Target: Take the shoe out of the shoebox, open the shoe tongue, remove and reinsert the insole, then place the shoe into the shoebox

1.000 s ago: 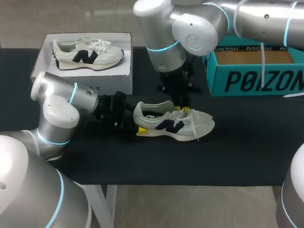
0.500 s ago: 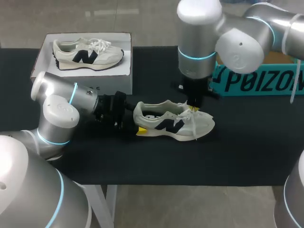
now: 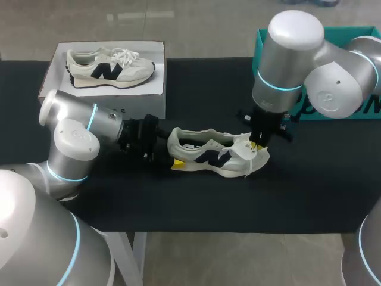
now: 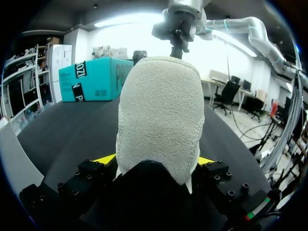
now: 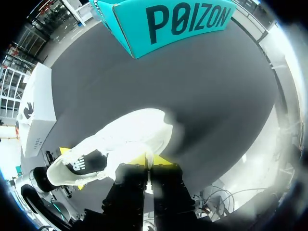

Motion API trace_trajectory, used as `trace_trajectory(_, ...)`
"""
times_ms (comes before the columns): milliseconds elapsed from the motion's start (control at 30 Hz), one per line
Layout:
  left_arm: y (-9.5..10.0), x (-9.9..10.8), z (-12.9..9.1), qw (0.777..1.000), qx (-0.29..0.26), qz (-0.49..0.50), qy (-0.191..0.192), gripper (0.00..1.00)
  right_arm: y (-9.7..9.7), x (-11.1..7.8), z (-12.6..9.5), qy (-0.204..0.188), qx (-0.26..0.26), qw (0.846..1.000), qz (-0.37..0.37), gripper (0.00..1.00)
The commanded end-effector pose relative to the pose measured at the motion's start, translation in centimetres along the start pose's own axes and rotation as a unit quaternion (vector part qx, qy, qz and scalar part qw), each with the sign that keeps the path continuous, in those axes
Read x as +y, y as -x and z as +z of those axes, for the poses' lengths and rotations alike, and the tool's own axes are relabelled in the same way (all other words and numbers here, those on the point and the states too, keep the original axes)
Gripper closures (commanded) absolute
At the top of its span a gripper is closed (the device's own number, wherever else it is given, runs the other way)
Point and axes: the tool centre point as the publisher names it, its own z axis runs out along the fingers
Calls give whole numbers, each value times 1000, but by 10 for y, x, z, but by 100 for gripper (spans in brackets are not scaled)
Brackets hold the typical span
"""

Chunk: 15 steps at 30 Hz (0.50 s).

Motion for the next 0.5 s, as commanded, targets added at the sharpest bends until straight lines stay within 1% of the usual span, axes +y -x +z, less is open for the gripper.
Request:
trace_trajectory(33,1,1,-1,1000,1,0,2,100,-1,6,18,-16,-1,1000,4,100)
trace_trajectory(67,1,1,-1,1000,1,0,2,100,0,8,21,-18,0,1000,5,100)
trace_trajectory(100,1,1,-1,1000,1,0,2,100,0,9,24,-21,-1,1000,3,89)
trace_trajectory(133,1,1,-1,1000,1,0,2,100,0,9,26,-27,-5,1000,3,67)
trace_trajectory(167,1,1,-1,1000,1,0,2,100,1,9,28,-27,-4,1000,4,55)
trace_trajectory(200,1,1,-1,1000,1,0,2,100,1,10,29,-32,-9,999,8,22)
trace_trajectory(233,1,1,-1,1000,1,0,2,100,1,10,29,-33,-8,999,9,0)
trace_trajectory(300,1,1,-1,1000,1,0,2,100,-1,8,19,-28,-10,999,12,0)
trace_trajectory(367,1,1,-1,1000,1,0,2,100,-5,4,4,-17,-12,1000,12,0)
trace_trajectory(400,1,1,-1,1000,1,0,2,100,-7,3,-4,-25,-21,999,26,0)
trace_trajectory(433,1,1,-1,1000,1,0,2,100,-11,1,-12,-13,-32,999,31,0)
trace_trajectory(467,1,1,-1,1000,1,0,2,100,-19,-2,-21,-14,-47,998,33,0)
trace_trajectory(500,1,1,-1,1000,1,0,2,100,-27,-4,-30,-15,-74,996,51,0)
